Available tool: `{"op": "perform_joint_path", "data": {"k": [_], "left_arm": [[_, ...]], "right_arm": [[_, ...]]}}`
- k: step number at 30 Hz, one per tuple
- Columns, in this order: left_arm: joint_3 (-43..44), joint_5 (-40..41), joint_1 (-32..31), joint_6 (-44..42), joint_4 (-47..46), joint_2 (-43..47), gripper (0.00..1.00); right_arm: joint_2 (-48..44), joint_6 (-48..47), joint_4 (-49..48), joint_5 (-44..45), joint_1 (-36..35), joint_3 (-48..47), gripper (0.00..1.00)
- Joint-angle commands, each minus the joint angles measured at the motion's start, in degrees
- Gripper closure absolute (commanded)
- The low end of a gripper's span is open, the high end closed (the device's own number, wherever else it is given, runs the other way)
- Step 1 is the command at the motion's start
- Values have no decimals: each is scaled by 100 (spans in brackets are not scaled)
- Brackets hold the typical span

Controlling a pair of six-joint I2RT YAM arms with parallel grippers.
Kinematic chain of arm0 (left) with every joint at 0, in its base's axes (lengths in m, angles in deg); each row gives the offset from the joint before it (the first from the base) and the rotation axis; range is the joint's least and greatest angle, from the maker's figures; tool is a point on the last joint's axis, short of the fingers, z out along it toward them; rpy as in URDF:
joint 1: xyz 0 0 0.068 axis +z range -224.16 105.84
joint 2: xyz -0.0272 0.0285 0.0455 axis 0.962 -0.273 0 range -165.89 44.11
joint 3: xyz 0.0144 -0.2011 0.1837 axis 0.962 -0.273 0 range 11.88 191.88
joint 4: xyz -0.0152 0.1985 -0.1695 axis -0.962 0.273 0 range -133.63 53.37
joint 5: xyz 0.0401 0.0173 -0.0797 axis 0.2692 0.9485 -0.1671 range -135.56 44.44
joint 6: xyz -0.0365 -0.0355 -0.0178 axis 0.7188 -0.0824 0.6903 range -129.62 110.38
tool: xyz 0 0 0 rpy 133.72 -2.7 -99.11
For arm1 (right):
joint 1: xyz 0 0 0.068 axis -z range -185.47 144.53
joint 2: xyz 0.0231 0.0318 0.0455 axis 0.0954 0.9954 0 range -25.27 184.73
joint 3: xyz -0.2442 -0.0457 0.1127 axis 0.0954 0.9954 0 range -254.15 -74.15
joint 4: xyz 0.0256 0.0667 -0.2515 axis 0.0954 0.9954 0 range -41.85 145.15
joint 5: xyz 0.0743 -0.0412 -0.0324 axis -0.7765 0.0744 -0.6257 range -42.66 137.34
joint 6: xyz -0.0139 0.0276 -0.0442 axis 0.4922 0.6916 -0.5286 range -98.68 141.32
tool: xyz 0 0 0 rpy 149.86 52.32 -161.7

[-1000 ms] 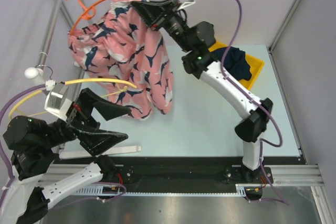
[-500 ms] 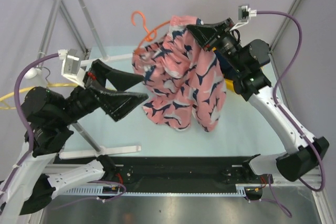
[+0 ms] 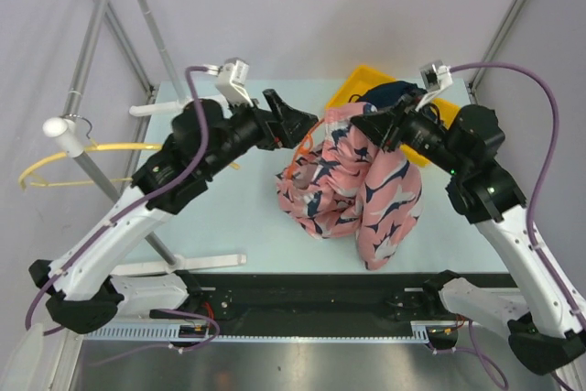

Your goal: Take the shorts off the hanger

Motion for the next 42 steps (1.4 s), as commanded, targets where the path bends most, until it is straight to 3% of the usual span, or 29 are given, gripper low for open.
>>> {"op": "perform_joint_path", "data": {"k": [1,11,14,17,27,42], "left_arm": [[-404,529,-16,432,-56,102,10],[-897,574,11,1092,-671,-293,25],[-1030,301,46,1399,-1067,-424,41],[-1091,160,63,1672,-1199,-530,49],[-1987,256,72,2200,-1797,-363,49],[-1962,-323,301,2235,-2693,-837,53]], "right_arm": [[-638,-331,537,500,19,17,100],[-1210,-287,424,746,28,254,100],[-1342,-226,283,720,28,359,100],[-1482,-164,160,842,28,465,100],[-1694,3,-201,966,28,676,100],[-1764,433,-341,483,19,887,100]]}}
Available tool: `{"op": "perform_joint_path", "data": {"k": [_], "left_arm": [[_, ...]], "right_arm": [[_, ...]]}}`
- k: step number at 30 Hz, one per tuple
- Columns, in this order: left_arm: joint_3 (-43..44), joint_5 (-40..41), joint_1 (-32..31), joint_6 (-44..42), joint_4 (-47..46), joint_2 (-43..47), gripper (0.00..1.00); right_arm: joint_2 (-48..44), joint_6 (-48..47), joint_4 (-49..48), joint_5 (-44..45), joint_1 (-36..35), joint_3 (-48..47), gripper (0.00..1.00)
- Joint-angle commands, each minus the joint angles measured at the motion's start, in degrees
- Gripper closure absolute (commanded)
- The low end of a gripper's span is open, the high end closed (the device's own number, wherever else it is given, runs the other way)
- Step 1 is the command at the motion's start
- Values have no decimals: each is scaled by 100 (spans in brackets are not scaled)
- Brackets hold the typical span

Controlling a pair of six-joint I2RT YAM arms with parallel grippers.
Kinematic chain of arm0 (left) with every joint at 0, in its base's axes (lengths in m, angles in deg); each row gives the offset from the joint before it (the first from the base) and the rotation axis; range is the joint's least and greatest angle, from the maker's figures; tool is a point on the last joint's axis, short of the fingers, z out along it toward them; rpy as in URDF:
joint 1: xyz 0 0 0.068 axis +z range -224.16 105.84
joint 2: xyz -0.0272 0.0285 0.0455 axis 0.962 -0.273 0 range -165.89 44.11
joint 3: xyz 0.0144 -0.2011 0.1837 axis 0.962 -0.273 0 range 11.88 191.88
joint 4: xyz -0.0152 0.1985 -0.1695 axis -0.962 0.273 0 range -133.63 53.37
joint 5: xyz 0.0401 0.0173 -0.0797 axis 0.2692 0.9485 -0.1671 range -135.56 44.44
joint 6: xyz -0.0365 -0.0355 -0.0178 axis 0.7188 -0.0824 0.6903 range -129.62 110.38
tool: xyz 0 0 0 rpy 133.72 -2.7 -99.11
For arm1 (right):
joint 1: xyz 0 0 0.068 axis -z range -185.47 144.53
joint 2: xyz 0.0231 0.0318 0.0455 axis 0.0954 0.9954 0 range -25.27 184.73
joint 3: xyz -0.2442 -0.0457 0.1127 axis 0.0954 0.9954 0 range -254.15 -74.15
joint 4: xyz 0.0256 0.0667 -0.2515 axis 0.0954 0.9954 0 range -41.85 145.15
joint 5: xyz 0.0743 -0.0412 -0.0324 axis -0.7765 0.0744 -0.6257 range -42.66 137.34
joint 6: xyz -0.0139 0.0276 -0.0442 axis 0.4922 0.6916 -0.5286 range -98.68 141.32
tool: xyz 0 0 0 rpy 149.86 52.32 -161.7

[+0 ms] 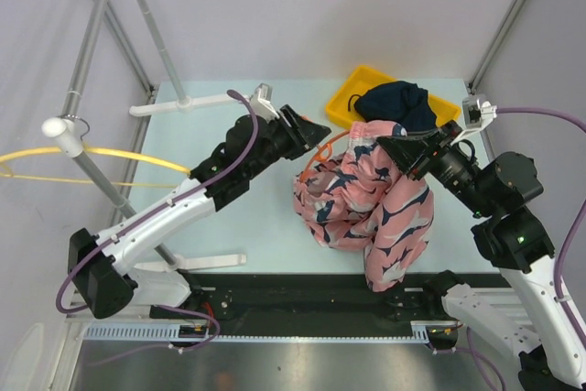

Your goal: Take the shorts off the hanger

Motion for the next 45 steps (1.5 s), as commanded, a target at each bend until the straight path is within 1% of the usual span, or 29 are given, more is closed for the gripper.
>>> {"op": "perform_joint_path", "data": {"k": [1,2,3,4,5,6,8,9,10,11,12,13,14,15,17,18,21,24,26,32,37,40,43,44,45], "left_arm": [[21,-325,87,139,-761,-64,60],[21,-378,122,148,-832,-90,64],[47,-379,131,113,-893,-108,71],[82,-518,148,69,-929,-117,83],[152,-476,157,-18,-894,-117,87],[344,-441,157,-289,-816,-117,90],[617,-195,166,-615,-431,-117,97],[906,23,166,-1008,-332,-117,100],[1056,156,166,-1204,-88,-91,100],[1180,305,157,-1571,176,-73,100],[1433,594,157,-1749,300,-56,100],[1558,762,166,-1942,397,-3,99],[1663,903,157,-2318,494,15,99],[1856,1191,157,-2513,617,50,100],[1998,1448,157,-2865,723,146,100],[2094,1606,157,-3197,784,181,100],[2209,2037,157,-3806,855,322,100],[2183,2354,157,-4263,890,419,100],[2157,2512,157,-4544,899,454,100],[1964,2811,157,-4984,820,533,100],[1700,2996,157,-5152,706,551,99],[1559,2926,131,-4977,793,507,100],[1278,3075,-35,-4757,794,463,100],[1173,3084,-88,-4704,794,393,100],[1129,3084,-150,-4695,794,341,100]], "right_arm": [[-103,278,-582,-177,28,15,100],[-77,296,-591,-239,28,32,100],[-59,305,-573,-283,28,41,100],[-15,314,-495,-335,37,41,100],[3,305,-425,-336,19,50,100],[20,296,-346,-327,28,50,99],[82,235,-38,-205,19,50,92],[117,217,67,-134,28,50,79],[126,182,268,-29,19,50,71],[213,130,357,24,28,50,61],[257,94,463,51,28,50,44],[327,68,638,77,28,50,37],[406,24,709,69,28,50,29],[520,15,762,42,28,50,15],[670,6,877,-71,19,50,4],[793,-11,894,-107,19,50,0],[890,-38,877,-99,-16,50,0],[821,-108,746,234,-156,50,0],[777,-169,701,647,-253,32,0],[759,-337,903,1746,-525,-117,0],[723,-267,1158,2476,-657,-257,0],[829,-91,1325,2801,-815,-424,0],[943,-64,1325,3407,-1298,-495,0],[978,-108,1308,3608,-1638,-495,0],[1057,-134,1273,3976,-1807,-504,0]]}}
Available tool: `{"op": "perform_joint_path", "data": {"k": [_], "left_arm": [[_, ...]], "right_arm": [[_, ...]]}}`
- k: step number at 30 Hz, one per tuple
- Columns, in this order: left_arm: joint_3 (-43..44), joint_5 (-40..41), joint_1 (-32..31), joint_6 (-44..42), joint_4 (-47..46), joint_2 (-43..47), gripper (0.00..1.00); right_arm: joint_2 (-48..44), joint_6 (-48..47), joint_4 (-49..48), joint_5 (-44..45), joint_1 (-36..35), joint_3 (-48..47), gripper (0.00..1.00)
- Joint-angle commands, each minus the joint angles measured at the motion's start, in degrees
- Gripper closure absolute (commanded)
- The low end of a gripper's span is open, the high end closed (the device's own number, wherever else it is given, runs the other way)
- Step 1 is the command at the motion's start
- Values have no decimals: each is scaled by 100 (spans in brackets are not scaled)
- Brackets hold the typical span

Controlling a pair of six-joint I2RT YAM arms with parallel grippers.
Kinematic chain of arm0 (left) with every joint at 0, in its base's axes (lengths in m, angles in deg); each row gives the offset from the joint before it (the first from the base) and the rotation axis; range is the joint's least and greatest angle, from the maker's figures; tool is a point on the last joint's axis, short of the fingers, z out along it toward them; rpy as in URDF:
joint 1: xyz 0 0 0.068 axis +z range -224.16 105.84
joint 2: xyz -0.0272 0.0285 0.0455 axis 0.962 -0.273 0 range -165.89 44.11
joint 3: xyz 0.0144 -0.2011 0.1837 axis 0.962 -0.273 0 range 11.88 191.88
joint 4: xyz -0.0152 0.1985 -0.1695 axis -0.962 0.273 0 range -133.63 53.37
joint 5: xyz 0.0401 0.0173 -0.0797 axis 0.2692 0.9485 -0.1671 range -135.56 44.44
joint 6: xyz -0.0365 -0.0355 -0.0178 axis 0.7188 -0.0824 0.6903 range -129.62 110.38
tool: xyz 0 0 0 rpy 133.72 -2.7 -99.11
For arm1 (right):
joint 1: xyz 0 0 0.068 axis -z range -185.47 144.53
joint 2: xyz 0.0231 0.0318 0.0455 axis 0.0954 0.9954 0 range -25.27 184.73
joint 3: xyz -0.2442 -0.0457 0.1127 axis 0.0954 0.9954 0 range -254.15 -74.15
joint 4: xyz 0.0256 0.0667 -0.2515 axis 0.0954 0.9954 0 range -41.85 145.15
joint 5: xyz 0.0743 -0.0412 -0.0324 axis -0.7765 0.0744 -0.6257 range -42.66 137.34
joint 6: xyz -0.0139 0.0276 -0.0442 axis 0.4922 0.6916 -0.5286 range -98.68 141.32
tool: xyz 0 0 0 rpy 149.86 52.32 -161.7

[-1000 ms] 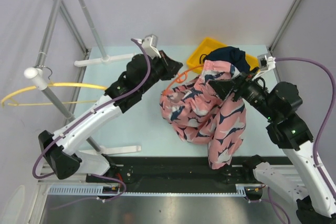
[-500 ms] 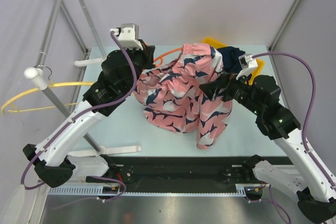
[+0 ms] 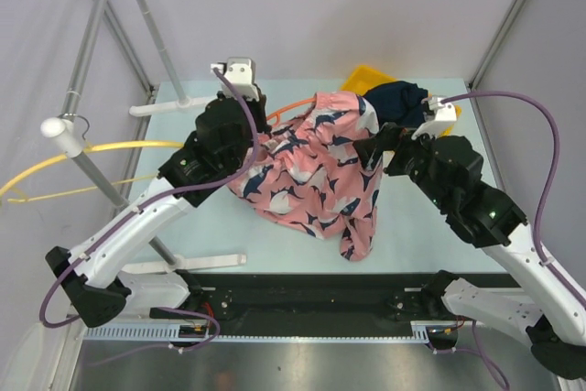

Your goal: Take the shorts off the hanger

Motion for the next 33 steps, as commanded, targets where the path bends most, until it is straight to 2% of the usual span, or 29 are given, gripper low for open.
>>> {"op": "perform_joint_path", "data": {"k": [1,2,7,15,19,23,28,29,33], "left_arm": [[-207,214,-318,131,-264,-97,100],[-233,240,-363,131,-238,-202,100],[-347,267,-521,315,-150,-221,100],[-673,258,-697,430,-150,-203,100],[-787,311,-750,447,-167,-176,99],[-866,329,-768,544,-132,-176,100],[-919,162,-785,833,-80,-98,100],[-937,118,-785,869,-71,-71,100],[-1016,-32,-803,1019,-80,122,100]], "right_arm": [[205,-32,-43,1328,-759,-281,0],[258,-58,-61,1460,-1004,-290,0],[714,-128,-61,1900,-1367,-334,0],[1347,-173,-96,2400,-1622,-456,28],[1436,-94,-105,2735,-1745,-501,27],[1418,169,-210,2937,-1824,-501,11],[1559,610,-333,3455,-1894,-501,8],[1611,627,-386,3534,-1894,-492,15],[1717,680,-448,3930,-1903,-501,29]]}}
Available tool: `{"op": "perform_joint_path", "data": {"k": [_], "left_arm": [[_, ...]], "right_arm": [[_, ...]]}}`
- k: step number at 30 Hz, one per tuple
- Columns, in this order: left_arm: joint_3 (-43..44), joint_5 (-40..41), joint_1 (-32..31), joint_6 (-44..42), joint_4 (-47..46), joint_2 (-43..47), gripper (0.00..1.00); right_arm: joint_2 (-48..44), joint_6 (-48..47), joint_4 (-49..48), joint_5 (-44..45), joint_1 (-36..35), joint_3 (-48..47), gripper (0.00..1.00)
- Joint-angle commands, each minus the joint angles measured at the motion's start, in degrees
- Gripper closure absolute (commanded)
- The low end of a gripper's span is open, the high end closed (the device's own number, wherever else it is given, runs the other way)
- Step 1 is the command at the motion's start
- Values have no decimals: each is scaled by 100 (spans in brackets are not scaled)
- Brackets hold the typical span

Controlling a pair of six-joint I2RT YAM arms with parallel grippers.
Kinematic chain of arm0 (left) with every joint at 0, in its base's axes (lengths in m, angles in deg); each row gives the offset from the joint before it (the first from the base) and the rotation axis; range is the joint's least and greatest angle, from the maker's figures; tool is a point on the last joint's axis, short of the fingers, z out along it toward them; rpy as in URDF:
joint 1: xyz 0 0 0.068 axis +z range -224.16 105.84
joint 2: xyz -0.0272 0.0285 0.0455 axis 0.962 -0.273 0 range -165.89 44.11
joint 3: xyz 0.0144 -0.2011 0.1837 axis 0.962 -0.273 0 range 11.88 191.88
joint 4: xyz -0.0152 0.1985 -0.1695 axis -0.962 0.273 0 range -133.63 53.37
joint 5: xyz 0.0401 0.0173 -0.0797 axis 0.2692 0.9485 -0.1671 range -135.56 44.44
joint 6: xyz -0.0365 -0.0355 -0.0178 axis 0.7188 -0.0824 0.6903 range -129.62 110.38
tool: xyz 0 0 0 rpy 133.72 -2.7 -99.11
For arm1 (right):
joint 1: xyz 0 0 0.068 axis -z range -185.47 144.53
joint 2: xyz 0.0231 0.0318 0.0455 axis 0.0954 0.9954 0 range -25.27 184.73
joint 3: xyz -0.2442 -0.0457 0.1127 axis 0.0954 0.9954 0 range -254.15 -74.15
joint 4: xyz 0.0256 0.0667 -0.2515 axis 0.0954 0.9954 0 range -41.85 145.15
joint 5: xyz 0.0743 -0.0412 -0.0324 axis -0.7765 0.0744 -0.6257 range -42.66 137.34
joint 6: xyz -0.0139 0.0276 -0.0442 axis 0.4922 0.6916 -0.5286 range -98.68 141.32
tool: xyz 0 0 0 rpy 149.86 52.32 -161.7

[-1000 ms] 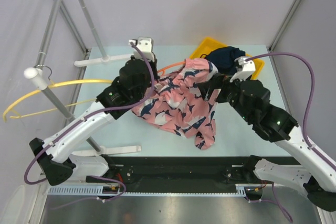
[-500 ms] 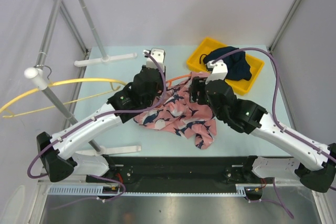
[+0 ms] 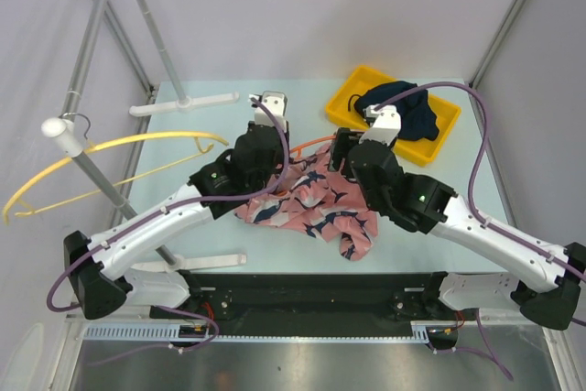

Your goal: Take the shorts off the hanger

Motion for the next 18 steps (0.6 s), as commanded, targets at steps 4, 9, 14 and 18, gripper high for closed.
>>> {"op": "perform_joint_path", "data": {"k": [4,9,14,18], "left_arm": [[-89,-279,-77,396,-152,514,100],[-151,-358,-86,431,-143,593,100],[-195,-358,-86,387,-143,646,100],[-327,-289,-86,361,-248,751,100]], "right_arm": [[181,133,-446,895,-41,-245,42],[146,28,-332,1141,-23,-245,65],[-161,45,132,1143,301,-236,93],[-443,159,669,791,907,-227,100]]}}
